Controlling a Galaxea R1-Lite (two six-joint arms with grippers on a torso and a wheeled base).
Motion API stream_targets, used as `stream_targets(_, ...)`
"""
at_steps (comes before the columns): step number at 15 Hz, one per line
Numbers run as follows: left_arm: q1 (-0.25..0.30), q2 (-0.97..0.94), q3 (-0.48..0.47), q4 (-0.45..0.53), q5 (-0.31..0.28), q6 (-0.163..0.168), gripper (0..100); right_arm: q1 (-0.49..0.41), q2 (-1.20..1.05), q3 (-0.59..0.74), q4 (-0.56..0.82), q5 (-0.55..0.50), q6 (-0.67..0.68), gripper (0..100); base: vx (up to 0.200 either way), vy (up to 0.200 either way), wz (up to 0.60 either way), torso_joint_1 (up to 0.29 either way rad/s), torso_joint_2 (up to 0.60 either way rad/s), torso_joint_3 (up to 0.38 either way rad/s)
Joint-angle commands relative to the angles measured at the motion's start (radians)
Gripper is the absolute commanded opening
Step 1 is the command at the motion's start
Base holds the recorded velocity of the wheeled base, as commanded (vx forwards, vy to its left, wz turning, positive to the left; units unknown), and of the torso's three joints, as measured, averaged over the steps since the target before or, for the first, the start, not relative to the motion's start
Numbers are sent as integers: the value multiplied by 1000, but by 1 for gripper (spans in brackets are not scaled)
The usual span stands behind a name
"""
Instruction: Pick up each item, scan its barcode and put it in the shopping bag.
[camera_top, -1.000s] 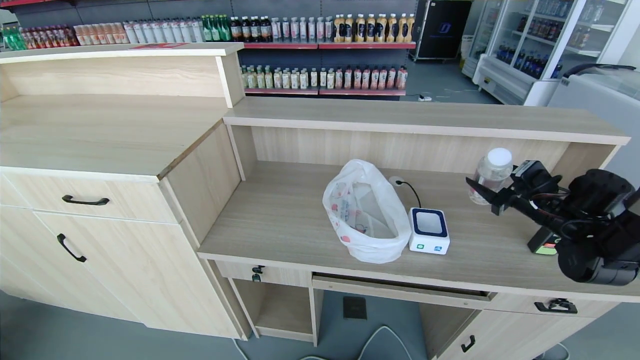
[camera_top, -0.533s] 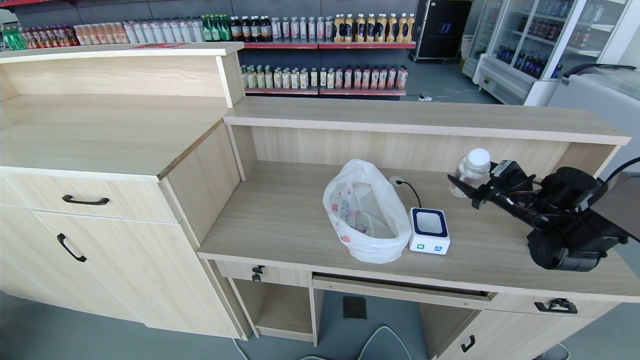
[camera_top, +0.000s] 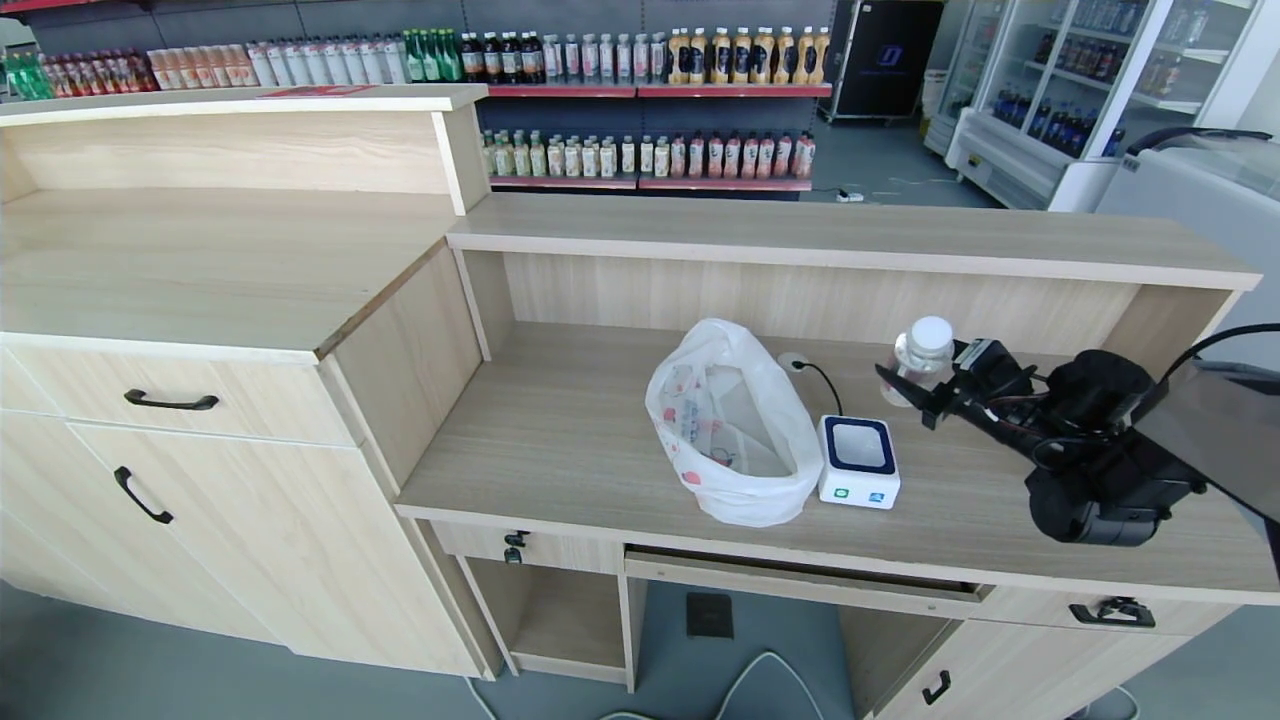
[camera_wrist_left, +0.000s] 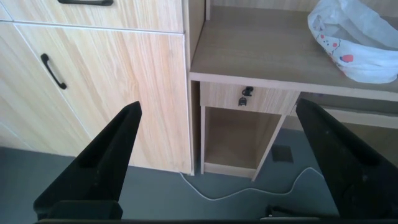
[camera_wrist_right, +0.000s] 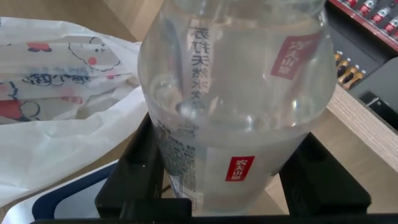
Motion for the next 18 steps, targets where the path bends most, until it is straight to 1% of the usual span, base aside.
stream_targets(1,1,2,0,0,0,0,100,8,15,-1,-1,0,-1,0,0,0,0,0,0,0)
stream_targets(12,1,2,0,0,0,0,100,54,68,-61,-1,0,-2,0,0,0,0,0,0,0)
stream_targets(18,1,2,0,0,0,0,100,63,80,-76,-1,0,-8,0,0,0,0,0,0,0)
